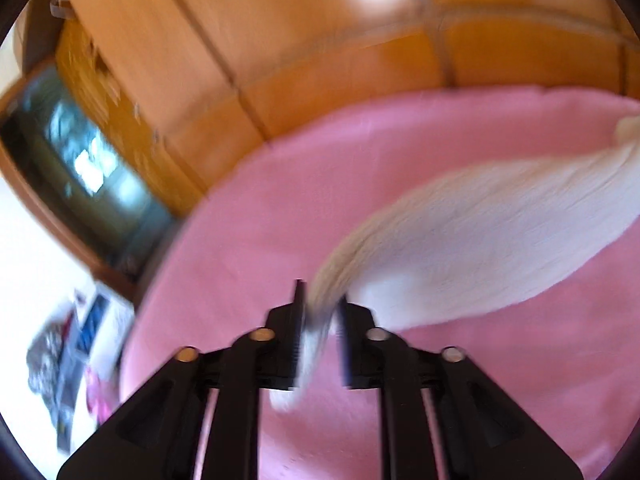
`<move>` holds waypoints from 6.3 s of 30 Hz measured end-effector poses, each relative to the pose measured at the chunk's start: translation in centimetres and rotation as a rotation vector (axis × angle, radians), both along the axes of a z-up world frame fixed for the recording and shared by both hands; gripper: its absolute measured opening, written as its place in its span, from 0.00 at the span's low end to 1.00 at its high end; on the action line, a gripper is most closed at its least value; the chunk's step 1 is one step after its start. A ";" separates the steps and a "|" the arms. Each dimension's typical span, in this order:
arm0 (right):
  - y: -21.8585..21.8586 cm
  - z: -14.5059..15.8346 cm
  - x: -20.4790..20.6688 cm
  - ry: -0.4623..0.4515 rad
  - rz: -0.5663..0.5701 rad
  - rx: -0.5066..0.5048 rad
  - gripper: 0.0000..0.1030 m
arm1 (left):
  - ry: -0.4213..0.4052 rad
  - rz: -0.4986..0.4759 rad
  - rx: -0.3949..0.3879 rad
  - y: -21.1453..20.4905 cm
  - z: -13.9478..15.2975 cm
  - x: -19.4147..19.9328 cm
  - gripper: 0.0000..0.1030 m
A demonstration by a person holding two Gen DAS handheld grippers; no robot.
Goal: Fold small clothes
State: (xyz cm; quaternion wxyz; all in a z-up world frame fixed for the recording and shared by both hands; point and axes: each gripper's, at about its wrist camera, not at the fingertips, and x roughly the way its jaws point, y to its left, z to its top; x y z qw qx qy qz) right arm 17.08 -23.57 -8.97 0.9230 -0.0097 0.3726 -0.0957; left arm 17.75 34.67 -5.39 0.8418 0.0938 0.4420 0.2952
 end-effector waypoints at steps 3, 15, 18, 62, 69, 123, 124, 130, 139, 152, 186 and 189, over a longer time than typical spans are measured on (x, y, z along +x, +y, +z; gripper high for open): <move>0.0 0.0 0.0 0.001 0.000 0.001 0.98 | 0.002 0.144 -0.004 2.3 -1.4 -0.4 0.44; 0.0 0.1 -0.1 -0.001 -0.008 0.015 0.98 | -0.280 -0.207 -0.281 -12.6 3.6 -3.8 0.71; -0.2 0.1 -0.1 0.001 -0.007 0.030 0.98 | -0.261 -0.349 -0.407 -19.1 3.2 -4.0 0.71; -23.6 4.2 -2.3 -0.084 -0.355 0.567 0.06 | -0.121 -0.492 -0.454 -29.0 -2.8 -3.1 0.87; -30.7 7.6 -2.4 -0.137 -0.507 0.376 0.06 | -0.119 -0.491 -0.456 -29.1 -2.9 -3.0 0.88; -6.9 0.9 8.9 0.132 -0.183 0.202 0.98 | -0.548 0.201 -0.794 -1.8 -0.3 -6.2 0.90; -7.0 0.9 8.8 0.132 -0.183 0.201 0.98 | -0.567 0.238 -0.816 -0.6 -0.5 -6.2 0.89; -6.9 1.0 8.8 0.134 -0.184 0.186 0.98 | -0.636 0.396 -0.942 5.5 -2.5 -6.1 0.52; -7.0 0.9 8.9 0.138 -0.185 0.168 0.98 | -0.687 0.454 -1.068 9.0 -2.7 -3.8 0.20; -7.0 0.9 8.9 0.138 -0.185 0.166 0.98 | -0.460 0.335 -0.806 10.2 -0.5 -3.8 0.05; -7.2 1.0 8.8 0.138 -0.184 0.173 0.98 | -0.757 -0.369 -0.841 -5.8 24.2 0.3 0.06; -7.2 1.0 8.8 0.136 -0.184 0.177 0.98 | -0.721 -0.473 -0.777 -11.2 24.9 1.6 0.06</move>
